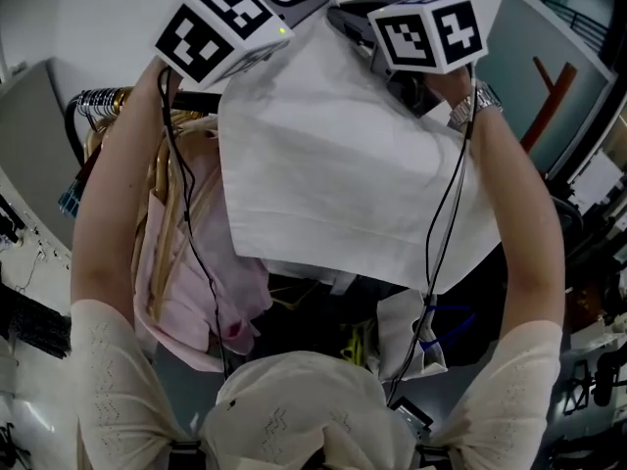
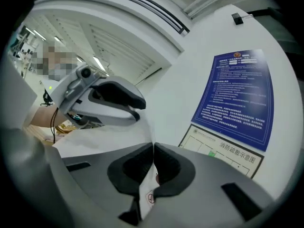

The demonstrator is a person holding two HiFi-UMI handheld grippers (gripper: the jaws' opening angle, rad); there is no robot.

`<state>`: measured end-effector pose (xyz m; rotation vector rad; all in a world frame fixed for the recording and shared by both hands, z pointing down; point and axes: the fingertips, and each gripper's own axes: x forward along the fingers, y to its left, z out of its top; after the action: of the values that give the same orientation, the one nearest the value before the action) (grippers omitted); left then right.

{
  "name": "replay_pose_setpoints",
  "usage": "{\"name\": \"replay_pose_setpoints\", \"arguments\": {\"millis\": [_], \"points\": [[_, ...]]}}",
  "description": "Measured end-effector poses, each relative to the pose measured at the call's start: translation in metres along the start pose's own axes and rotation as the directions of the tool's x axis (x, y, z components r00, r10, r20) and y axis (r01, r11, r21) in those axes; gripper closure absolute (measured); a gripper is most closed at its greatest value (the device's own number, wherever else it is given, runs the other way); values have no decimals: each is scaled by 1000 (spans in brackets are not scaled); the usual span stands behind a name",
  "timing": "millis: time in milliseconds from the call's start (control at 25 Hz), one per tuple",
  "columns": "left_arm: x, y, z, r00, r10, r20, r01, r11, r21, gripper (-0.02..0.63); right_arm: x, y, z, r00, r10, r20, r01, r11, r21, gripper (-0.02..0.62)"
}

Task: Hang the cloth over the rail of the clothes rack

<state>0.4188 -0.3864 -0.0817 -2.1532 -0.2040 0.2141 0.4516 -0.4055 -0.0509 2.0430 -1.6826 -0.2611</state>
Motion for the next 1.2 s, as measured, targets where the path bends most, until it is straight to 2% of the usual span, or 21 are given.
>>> {"name": "replay_pose_setpoints", "arguments": {"millis": [160,280,360,480,640,720,840,960,1040,1120,1200], "points": [[-18,14,10,999,43,11,-43,999,24,535,2,-8,-7,999,-23,-24,24,1000,17,572],[-31,5,12,1000,13,1,-13,999,42,534,2,-11,-7,998,-58,-20,58,998,27,571],[-40,-5,11,1000,-17,-12,18,998,55,534,4,-14,-8,996,-77,-35,78,997,27,529],[-54,-23,15,998,-57,-17,58,997,55,534,5,-16,-11,994,-88,-58,90,996,19,517],[-73,-47,6,997,-55,-56,60,994,86,534,0,-20,-9,990,-132,-41,134,991,29,517],[-82,-53,2,998,-33,-52,37,997,74,534,-4,-19,-5,990,-140,-17,141,989,36,517],[-90,-50,1,998,47,-29,-47,999,24,535,-17,-17,12,989,-134,59,132,990,43,517],[-95,-41,-2,986,161,-35,-161,987,-7,535,-46,-13,43,974,-128,189,120,991,51,517],[-100,-35,-1,973,228,-39,-228,974,-8,535,-74,-4,69,948,-124,294,111,992,60,517],[-104,-30,6,959,281,-37,-281,960,12,535,-109,7,94,907,-143,395,130,990,61,518],[-106,-31,16,951,307,-35,-307,952,20,535,-148,20,108,881,-157,447,152,987,47,518]]}}
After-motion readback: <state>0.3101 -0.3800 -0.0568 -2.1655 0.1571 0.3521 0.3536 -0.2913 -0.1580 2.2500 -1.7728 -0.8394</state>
